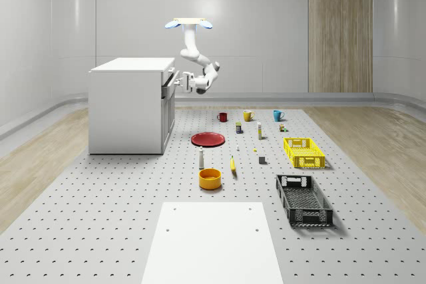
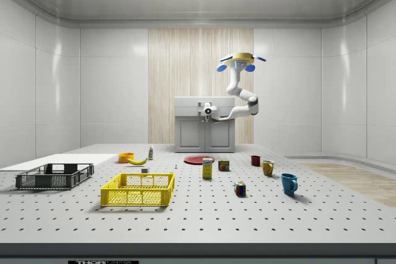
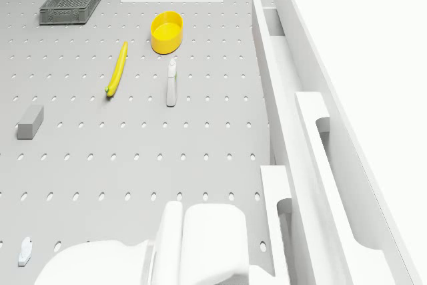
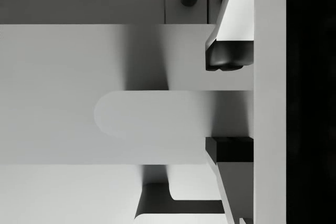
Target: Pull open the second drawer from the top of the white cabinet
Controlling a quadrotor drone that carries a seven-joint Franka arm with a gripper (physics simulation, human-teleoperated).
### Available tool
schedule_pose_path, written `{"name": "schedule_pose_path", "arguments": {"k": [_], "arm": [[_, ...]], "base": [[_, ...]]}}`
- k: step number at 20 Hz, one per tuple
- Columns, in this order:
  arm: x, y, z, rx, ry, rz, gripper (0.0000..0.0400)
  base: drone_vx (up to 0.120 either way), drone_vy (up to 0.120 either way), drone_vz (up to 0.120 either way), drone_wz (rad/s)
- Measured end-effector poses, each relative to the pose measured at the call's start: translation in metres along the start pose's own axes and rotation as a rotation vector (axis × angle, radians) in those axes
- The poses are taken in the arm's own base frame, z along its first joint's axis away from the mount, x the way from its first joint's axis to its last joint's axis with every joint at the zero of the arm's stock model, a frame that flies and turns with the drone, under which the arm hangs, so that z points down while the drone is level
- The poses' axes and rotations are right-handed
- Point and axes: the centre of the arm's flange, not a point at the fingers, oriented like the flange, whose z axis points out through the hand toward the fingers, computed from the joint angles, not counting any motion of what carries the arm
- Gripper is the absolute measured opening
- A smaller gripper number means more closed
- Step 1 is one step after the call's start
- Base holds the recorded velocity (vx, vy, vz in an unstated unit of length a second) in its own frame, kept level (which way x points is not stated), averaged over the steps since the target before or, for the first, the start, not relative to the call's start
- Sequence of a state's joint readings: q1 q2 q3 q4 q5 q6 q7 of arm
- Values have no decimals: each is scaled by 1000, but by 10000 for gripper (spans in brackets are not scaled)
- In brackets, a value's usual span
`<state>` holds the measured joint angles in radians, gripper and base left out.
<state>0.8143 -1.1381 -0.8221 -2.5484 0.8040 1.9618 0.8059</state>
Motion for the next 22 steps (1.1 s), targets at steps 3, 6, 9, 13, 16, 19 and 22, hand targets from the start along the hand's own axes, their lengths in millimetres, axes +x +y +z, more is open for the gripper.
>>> {"name": "schedule_pose_path", "arguments": {"k": [3, 6, 9, 13, 16, 19, 22], "arm": [[4, 2, -4, 6, -6, -7, 175], [4, 2, -11, 6, -6, 20, 178], [6, 3, -21, 9, -9, -6, 163], [11, 5, -30, 19, -18, -31, 131], [11, 5, -41, 17, -17, -7, 139], [10, 5, -52, 17, -16, -5, 142], [12, 6, -61, 20, -19, -23, 131]], "base": [[0, 0, 0, 0], [0, 0, 0, 0], [0, 0, 0, 0], [0, 0, 0, 0], [0, 0, 0, 0], [0, 0, 0, 0], [0, 0, 0, 0]]}}
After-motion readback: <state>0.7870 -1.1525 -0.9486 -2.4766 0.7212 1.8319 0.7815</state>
